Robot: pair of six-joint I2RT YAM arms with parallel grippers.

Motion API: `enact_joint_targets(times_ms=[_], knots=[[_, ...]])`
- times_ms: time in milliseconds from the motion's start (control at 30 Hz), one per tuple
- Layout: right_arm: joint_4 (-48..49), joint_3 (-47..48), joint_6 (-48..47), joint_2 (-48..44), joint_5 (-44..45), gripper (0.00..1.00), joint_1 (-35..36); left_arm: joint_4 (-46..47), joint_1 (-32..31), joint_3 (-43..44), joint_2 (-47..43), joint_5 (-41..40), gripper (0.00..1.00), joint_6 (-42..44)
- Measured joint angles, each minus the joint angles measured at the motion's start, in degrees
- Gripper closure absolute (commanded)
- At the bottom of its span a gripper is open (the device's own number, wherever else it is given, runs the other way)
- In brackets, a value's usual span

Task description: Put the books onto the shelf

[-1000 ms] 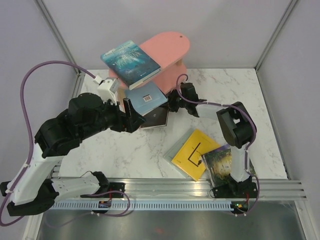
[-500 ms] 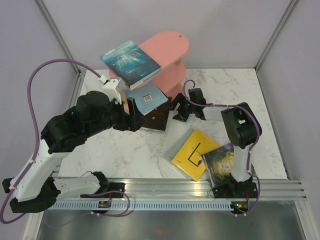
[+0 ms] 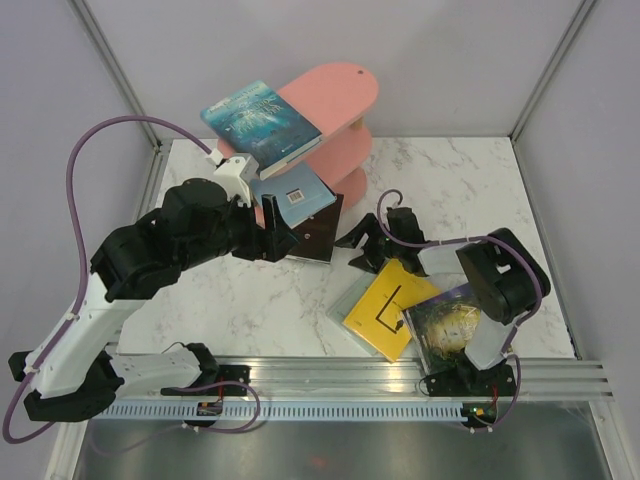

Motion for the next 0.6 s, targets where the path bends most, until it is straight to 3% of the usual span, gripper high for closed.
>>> enact_joint_targets(times_ms=[233,433,533,600], knots=[[8.5,-2.0,6.6,2.4,1.1,0.19,6.7,0.0,0.0,0.0,-0.5,0.4,0.22,0.0],[12.9,-1.4,9.6,5.9,1.9,0.29,7.9,0.0,0.0,-0.3,-3.1,0.4,0.23,-0.8],[15.1,-0.8,10.8,7.6,2.6,0.34,8.1,0.0,0.0,-0.6,-4.5,0.4,0.23,-1.1],[16.7,-0.5,11.4,8.7,3.2,0.47,8.1,-0.1,0.0,-0.8,-5.3,0.4,0.23,-1.3]])
